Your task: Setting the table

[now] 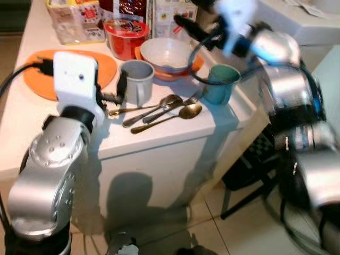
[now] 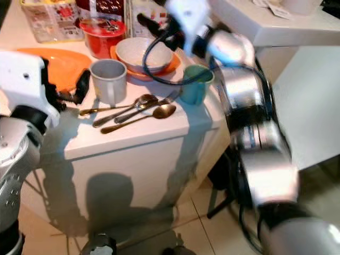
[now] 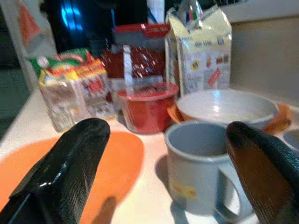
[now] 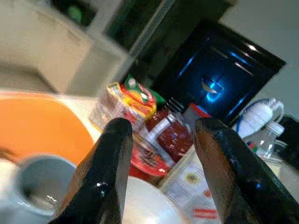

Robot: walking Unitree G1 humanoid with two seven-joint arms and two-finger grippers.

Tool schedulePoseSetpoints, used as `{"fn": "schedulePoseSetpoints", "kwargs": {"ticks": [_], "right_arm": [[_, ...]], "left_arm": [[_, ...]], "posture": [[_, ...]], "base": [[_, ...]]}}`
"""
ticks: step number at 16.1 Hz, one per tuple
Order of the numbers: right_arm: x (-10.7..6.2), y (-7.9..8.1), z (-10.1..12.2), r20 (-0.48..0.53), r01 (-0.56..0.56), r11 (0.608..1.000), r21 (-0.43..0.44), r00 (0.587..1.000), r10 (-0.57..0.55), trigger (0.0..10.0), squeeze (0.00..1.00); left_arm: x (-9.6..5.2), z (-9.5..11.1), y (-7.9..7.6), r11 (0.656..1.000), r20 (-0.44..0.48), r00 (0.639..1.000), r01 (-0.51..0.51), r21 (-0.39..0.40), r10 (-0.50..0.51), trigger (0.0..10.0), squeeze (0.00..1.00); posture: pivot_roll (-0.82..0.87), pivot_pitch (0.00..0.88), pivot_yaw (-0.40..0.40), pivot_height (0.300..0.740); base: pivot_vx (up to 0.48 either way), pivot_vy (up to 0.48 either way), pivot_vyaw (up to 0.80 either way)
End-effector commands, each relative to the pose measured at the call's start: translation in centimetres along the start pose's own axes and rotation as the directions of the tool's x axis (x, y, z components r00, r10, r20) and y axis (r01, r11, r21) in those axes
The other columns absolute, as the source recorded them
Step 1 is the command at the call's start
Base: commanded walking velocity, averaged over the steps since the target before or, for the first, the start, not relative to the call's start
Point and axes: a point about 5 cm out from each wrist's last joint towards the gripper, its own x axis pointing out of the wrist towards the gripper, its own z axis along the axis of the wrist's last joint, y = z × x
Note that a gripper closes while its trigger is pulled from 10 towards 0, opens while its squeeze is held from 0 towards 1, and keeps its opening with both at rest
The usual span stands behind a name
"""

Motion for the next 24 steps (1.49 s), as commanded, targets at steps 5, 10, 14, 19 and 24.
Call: {"fn": "schedulePoseSetpoints", "kwargs": {"ticks": [5,10,14,19,24], "right_arm": [[-7.0,3.4,0.1,-0.094,0.238,0.948,0.213,0.97,-0.222,10.0,0.0],[-13.3,7.5,-3.1,-0.35,0.526,0.843,0.114,0.815,-0.461,10.0,0.0],[-14.6,8.9,-3.6,-0.422,0.602,0.779,0.175,0.761,-0.493,10.0,0.0],[-15.2,10.7,-4.7,-0.517,0.594,0.785,0.176,0.734,-0.44,10.0,0.0],[-16.6,13.2,-4.6,-0.586,0.581,0.79,0.194,0.715,-0.382,10.0,0.0]], "left_arm": [[0.4,-0.8,-1.4,0.997,0.032,0.999,0.025,0.077,-0.027,10.0,0.0],[0.1,-1.7,-2.9,0.993,0.077,0.991,0.111,-0.045,-0.108,10.0,0.0],[-1.1,-3.4,-2.9,0.995,0.029,0.994,0.101,0.011,-0.101,10.0,0.0],[-2.7,-5.4,-4.4,0.99,-0.019,0.99,0.143,0.012,-0.143,10.0,0.0],[-3.8,-5.5,-4.7,0.988,-0.027,0.988,0.15,0.027,-0.149,10.0,0.0]], "posture": [[0.09,0.0,-0.068,0.74],[0.05,0.0,-0.052,0.74],[0.06,0.0,-0.064,0.74],[0.05,0.0,-0.053,0.74],[0.04,0.028,-0.062,0.74]], "base": [[0.0,0.0,0.0],[0.0,0.0,0.0],[0.0,0.0,0.0],[0.0,0.0,0.0],[0.0,0.0,0.0]]}}
